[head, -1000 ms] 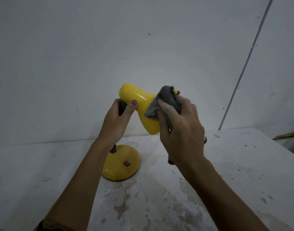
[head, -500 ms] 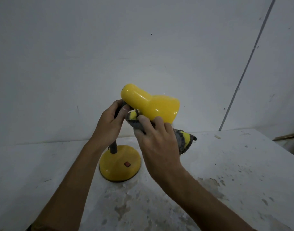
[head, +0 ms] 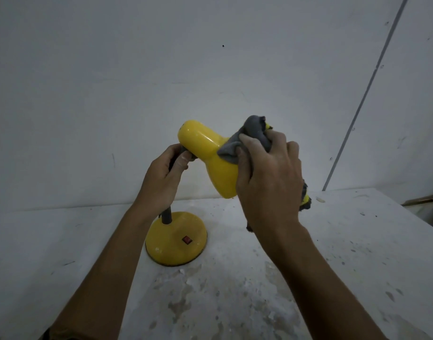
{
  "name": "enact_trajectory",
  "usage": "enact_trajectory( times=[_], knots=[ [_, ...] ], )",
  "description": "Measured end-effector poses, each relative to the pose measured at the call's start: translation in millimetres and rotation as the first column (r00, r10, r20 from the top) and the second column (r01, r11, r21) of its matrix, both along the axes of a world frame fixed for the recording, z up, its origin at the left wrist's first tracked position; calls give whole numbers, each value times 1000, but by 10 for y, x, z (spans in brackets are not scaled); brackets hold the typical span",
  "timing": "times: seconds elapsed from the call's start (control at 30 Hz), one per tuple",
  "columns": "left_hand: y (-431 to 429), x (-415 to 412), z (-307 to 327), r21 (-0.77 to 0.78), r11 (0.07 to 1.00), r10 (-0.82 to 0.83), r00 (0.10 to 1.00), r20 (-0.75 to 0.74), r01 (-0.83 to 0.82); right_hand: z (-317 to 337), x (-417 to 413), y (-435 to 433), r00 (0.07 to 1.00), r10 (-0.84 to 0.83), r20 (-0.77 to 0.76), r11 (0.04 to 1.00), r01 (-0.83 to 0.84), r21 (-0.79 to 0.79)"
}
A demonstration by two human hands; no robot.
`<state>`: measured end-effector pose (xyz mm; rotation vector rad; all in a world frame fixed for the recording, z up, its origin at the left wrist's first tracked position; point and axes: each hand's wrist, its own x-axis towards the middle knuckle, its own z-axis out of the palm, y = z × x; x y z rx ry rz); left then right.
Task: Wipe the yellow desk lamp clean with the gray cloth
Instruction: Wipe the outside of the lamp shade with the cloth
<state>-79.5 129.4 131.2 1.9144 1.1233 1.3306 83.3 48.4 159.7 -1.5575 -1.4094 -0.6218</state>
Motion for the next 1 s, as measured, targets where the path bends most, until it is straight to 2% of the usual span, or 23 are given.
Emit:
enact_trajectory(
  times=[0.1,0.2,0.43,0.53,0.63,0.73,1.0],
  knots=[
    [0,4,11,-5,1000,-5,1000,-17,5,-58,-130,1,979,-38,203,999,40,-8],
    [15,-10,31,-6,1000,-20,1000,-19,20,-214,-305,-2,911,-47,411,999,54,-5],
    [52,-67,10,16,999,-41,999,-33,42,-415,-378,43,819,-62,571,995,94,-27],
    [41,-56,22,-2,1000,-29,999,-16,29,-297,-362,29,854,-59,516,996,81,-21],
    [24,-53,24,-8,1000,-11,1000,-11,11,-160,-304,-15,921,-49,386,998,61,-18],
    [6,-45,10,-1,1000,-11,1000,-19,11,-29,-173,-18,967,-75,242,992,97,-80],
    [-4,8,-15,-6,1000,-15,1000,-9,15,18,269,21,992,-116,-47,984,109,-145]
  ],
)
